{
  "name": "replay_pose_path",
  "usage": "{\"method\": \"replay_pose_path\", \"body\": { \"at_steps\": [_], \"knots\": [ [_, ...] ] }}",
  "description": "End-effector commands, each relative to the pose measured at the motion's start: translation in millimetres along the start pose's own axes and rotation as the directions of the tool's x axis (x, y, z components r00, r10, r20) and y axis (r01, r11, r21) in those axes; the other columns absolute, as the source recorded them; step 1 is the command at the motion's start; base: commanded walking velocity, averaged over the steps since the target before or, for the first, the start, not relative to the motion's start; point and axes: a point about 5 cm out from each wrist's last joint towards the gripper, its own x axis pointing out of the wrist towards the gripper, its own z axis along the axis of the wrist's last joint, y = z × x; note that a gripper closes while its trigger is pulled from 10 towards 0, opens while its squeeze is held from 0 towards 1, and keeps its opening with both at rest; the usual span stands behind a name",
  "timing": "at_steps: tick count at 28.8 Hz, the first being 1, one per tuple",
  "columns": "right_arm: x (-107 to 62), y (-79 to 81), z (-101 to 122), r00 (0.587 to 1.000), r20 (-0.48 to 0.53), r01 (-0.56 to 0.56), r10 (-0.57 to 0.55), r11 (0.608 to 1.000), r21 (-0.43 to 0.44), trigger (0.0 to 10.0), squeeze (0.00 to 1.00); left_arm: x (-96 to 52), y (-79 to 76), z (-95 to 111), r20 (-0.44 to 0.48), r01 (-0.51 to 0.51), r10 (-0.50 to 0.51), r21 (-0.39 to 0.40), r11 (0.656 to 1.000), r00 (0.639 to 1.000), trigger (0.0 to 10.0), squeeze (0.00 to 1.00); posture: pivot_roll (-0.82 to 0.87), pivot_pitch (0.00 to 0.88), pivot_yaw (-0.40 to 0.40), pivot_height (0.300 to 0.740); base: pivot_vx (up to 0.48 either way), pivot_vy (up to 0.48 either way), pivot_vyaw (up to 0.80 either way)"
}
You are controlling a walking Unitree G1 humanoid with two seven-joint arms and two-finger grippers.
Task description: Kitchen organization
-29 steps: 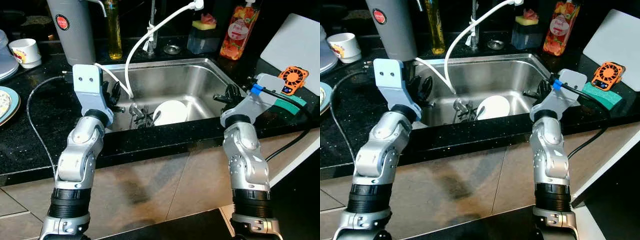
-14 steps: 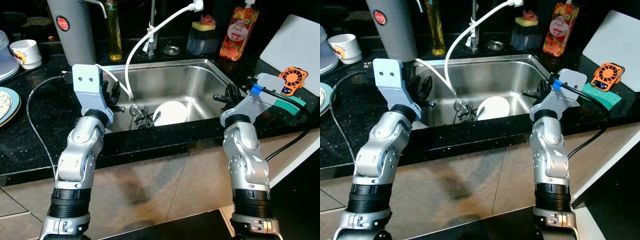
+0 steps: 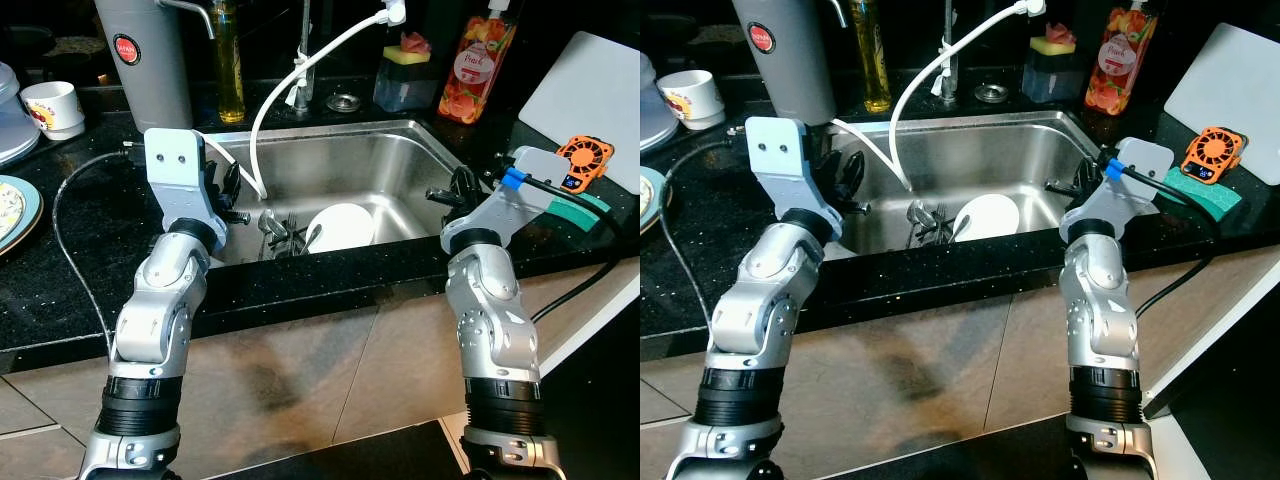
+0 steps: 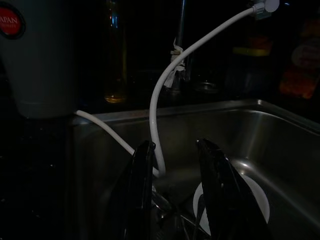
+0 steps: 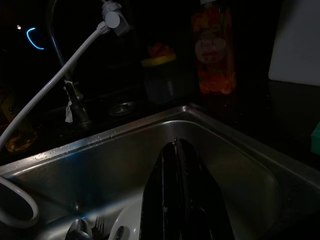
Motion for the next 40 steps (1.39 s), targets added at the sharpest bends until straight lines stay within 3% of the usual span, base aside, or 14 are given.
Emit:
{"method": "replay_pose_path", "body": {
  "at_steps": [1, 12, 16, 19, 20, 21, 25, 40],
  "knots": [
    [-0.1, -2.7, -1, 1.0, 0.003, 0.005, -0.005, 1.0, -0.009, 10.0, 0.0, 0.0, 0.5, -2, 0.004, 0.0, -0.001, 0.058, 0.998, 1.0, 10.0, 0.0, 0.1, 0.012, -0.01, 0.74, 0.0, 0.0, 0.0],
    [0.8, -2.5, 0, 1.0, 0.008, 0.002, -0.002, 1.0, -0.015, 10.0, 0.0, -0.7, 0.5, 0, 0.022, -0.008, 0.006, 0.08, 0.997, 1.0, 10.0, 0.0, 0.1, 0.013, -0.014, 0.74, 0.0, 0.0, 0.0],
    [0.9, -1.7, 1, 1.0, 0.01, 0.0, 0.0, 1.0, -0.014, 10.0, 0.0, -0.8, 3.0, 4, 0.047, -0.022, 0.016, 0.128, 0.992, 0.999, 10.0, 0.0, 0.1, 0.013, -0.014, 0.74, 0.0, 0.0, 0.0],
    [1.2, -1.1, 4, 1.0, 0.027, -0.009, 0.01, 0.999, -0.031, 10.0, 0.0, 0.4, 8.5, 10, 0.075, -0.044, 0.033, 0.158, 0.986, 0.997, 10.0, 0.0, 0.1, 0.013, -0.014, 0.74, 0.0, 0.0, 0.0],
    [2.1, 0.6, 12, 0.997, 0.065, -0.036, 0.04, 0.998, -0.057, 10.0, 0.0, 3.4, 24.1, 26, 0.126, -0.099, 0.077, 0.185, 0.978, 0.989, 10.0, 0.0, 0.1, 0.013, -0.014, 0.74, 0.0, 0.0, 0.0],
    [2.4, 1.2, 15, 0.996, 0.077, -0.044, 0.049, 0.997, -0.063, 10.0, 0.0, 4.2, 30.0, 31, 0.142, -0.12, 0.093, 0.19, 0.975, 0.986, 10.0, 0.0, 0.1, 0.013, -0.014, 0.74, 0.0, 0.0, 0.0],
    [3.4, 1.8, 16, 0.995, 0.081, -0.048, 0.053, 0.997, -0.063, 10.0, 0.0, 5.0, 41.6, 37, 0.156, -0.155, 0.125, 0.202, 0.967, 0.98, 10.0, 0.0, 0.1, 0.013, -0.014, 0.74, 0.0, 0.0, 0.0],
    [1.8, 3.4, 12, 0.996, 0.069, -0.056, 0.061, 0.996, -0.063, 10.0, 0.0, 6.3, 44.1, 37, 0.162, -0.172, 0.141, 0.198, 0.965, 0.977, 10.0, 0.0, 0.1, 0.018, -0.016, 0.74, 0.0, 0.158, 0.0]
  ]
}}
